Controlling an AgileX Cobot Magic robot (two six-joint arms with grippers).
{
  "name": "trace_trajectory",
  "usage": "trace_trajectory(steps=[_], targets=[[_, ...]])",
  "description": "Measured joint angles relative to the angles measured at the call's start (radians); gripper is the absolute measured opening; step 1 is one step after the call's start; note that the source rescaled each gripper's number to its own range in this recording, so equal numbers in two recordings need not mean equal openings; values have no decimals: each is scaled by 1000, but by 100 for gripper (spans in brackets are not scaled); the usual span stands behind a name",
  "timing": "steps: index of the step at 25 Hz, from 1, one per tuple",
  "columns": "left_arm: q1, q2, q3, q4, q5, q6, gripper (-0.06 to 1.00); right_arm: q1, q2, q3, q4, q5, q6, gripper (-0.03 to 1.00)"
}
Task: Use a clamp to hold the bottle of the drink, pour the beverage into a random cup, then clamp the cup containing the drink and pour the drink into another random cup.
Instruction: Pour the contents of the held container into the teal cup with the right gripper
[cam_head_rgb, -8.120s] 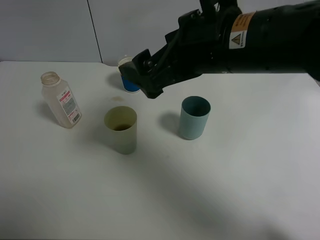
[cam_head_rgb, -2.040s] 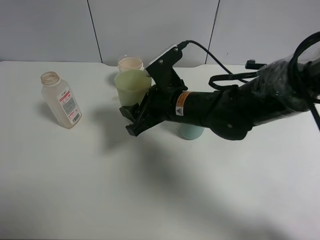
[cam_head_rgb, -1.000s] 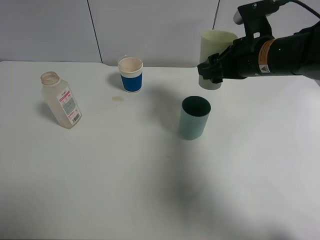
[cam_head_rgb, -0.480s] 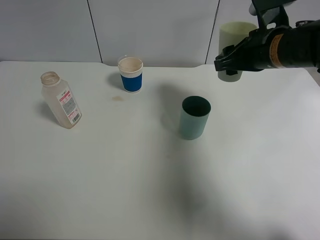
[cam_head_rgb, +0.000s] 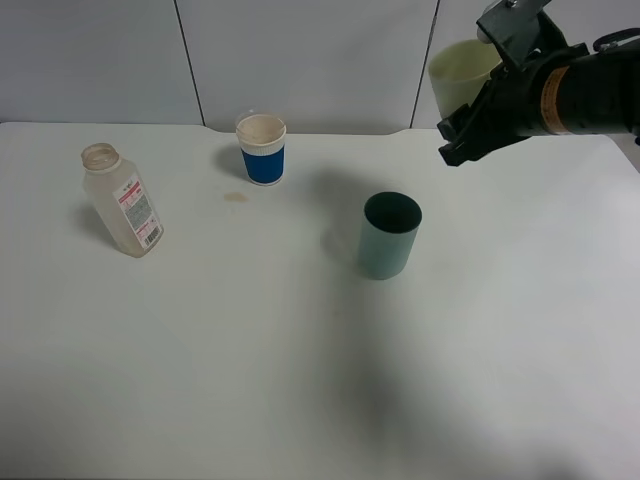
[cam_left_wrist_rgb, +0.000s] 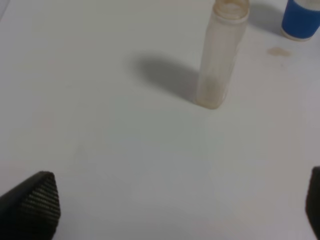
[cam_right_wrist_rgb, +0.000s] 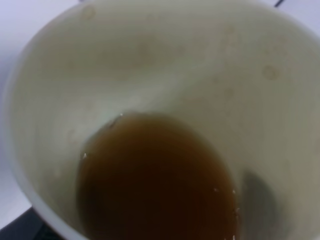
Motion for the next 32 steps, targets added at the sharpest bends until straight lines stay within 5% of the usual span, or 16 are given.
trace_trajectory(steps=[16, 32], targets=[[0, 0, 0, 0, 0, 0, 100, 0, 0, 0, -3, -173, -415, 4], [0, 0, 0, 0, 0, 0, 100, 7, 0, 0, -15, -114, -648, 4]])
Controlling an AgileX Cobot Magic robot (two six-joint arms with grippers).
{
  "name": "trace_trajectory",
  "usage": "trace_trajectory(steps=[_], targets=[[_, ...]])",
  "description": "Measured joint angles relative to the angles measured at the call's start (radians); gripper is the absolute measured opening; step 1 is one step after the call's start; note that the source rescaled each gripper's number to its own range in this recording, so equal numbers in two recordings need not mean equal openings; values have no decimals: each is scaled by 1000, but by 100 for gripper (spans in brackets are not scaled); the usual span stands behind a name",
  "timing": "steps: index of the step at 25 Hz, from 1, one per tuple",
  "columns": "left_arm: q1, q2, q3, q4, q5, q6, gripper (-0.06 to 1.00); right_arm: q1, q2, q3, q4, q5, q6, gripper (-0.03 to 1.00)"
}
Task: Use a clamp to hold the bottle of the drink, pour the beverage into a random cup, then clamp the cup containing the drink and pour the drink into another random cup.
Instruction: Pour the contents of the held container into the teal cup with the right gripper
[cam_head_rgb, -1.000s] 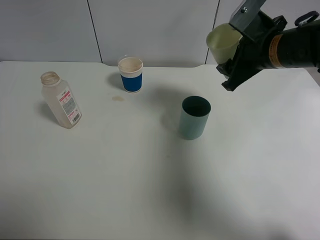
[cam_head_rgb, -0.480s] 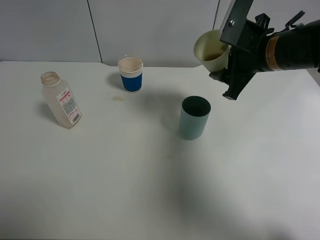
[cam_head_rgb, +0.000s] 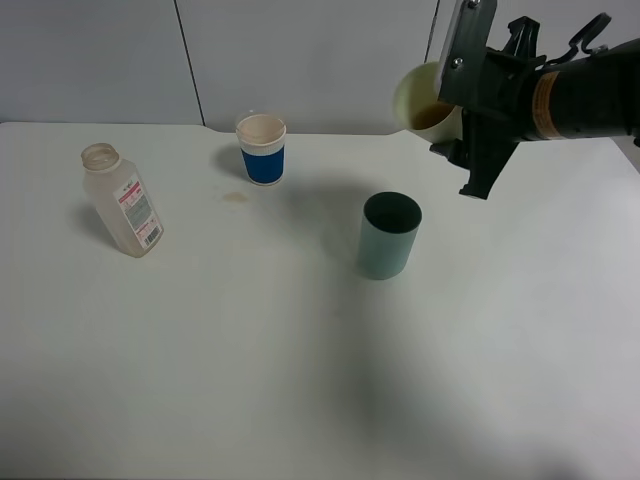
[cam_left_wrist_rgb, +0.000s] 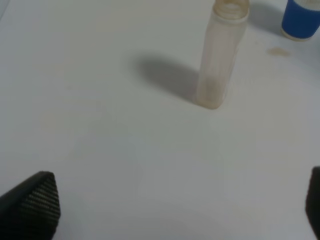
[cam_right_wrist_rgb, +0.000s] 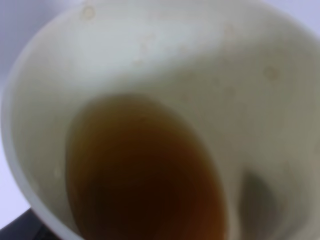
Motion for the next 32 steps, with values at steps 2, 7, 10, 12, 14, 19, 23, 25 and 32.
trace_trajectory(steps=[2, 7, 10, 12, 14, 19, 23, 25, 32], targets=[[0, 0, 0, 0, 0, 0, 100, 18, 0, 0, 0, 39, -25, 4], [0, 0, 0, 0, 0, 0, 100, 77, 13, 0, -2, 141, -62, 4], [0, 0, 0, 0, 0, 0, 100, 98, 25, 0, -2, 167, -79, 4], [0, 0, 0, 0, 0, 0, 100, 107, 27, 0, -1, 176, -100, 4], [0, 0, 0, 0, 0, 0, 100, 116, 27, 0, 0, 186, -132, 4], [0, 0, 0, 0, 0, 0, 100, 124, 27, 0, 0, 198, -194, 4], [0, 0, 0, 0, 0, 0, 100, 124, 27, 0, 1, 198, -238, 4], [0, 0, 0, 0, 0, 0, 100, 124, 27, 0, 1, 198, -257, 4], [0, 0, 0, 0, 0, 0, 100, 124, 27, 0, 1, 199, -315, 4]])
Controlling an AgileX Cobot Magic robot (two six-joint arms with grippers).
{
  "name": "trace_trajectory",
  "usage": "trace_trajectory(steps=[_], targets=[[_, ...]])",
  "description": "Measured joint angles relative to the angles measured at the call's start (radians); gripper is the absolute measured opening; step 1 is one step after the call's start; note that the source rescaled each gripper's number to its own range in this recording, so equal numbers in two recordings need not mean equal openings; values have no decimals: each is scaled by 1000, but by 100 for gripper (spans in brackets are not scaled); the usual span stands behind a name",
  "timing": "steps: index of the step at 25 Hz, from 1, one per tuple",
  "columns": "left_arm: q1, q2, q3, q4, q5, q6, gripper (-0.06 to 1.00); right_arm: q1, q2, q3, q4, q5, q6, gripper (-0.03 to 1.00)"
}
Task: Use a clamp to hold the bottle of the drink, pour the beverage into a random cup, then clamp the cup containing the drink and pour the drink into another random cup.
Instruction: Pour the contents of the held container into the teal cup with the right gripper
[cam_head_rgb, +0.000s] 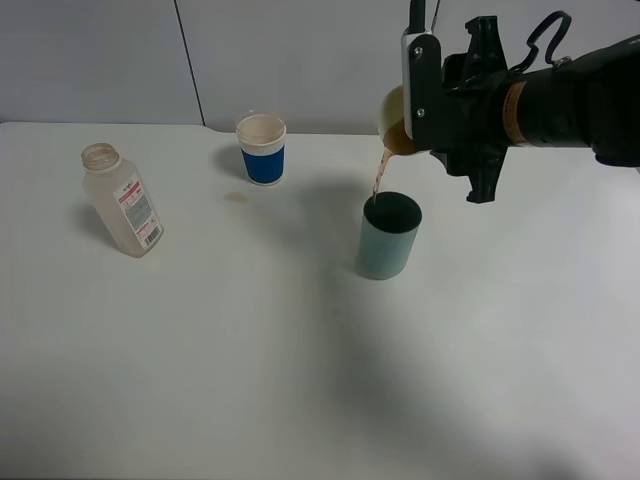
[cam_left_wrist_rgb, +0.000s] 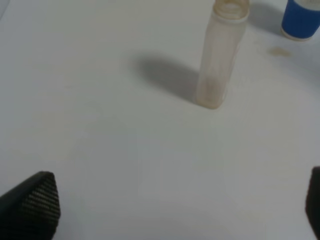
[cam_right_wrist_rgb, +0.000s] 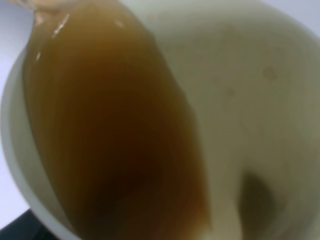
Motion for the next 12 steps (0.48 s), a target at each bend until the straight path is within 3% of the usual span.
trace_trajectory(steps=[12], targets=[[0, 0, 0, 0, 0, 0, 100, 0, 0, 0, 0, 3, -73, 4]])
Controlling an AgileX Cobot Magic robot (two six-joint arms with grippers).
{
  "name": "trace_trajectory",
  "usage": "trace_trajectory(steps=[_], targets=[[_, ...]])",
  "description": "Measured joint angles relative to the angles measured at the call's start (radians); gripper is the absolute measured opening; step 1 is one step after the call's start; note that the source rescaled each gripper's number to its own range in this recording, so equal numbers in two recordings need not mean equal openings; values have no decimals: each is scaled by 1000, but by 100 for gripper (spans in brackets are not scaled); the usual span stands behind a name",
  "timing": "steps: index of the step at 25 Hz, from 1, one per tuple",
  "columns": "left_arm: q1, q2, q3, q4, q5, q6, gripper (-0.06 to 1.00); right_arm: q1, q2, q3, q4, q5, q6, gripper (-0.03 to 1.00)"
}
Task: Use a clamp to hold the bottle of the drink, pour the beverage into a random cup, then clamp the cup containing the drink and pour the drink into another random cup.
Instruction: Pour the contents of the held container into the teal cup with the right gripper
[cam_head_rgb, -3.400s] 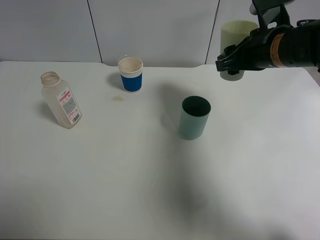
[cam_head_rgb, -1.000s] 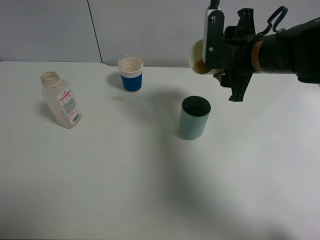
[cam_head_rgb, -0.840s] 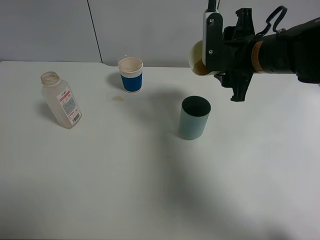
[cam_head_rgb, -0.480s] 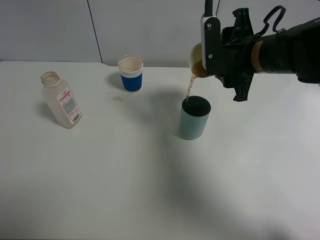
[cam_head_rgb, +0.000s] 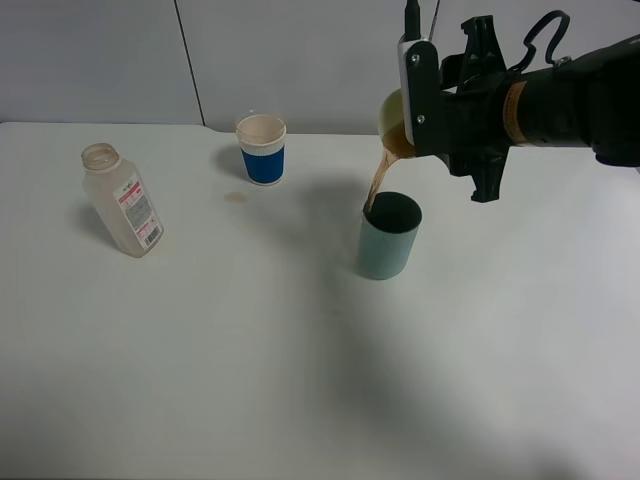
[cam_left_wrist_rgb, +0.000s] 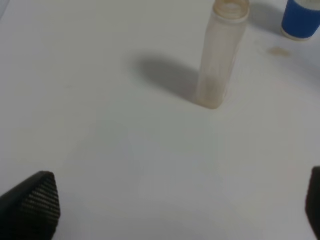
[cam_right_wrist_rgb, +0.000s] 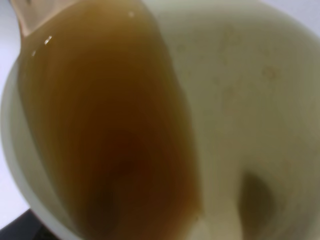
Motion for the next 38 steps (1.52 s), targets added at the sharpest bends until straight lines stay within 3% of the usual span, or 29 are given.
trace_trajectory(steps=[18, 38], targets=[[0, 0, 0, 0, 0, 0, 100, 0, 0, 0, 0, 44, -6, 4], [0, 0, 0, 0, 0, 0, 100, 0, 0, 0, 0, 47, -150, 4]])
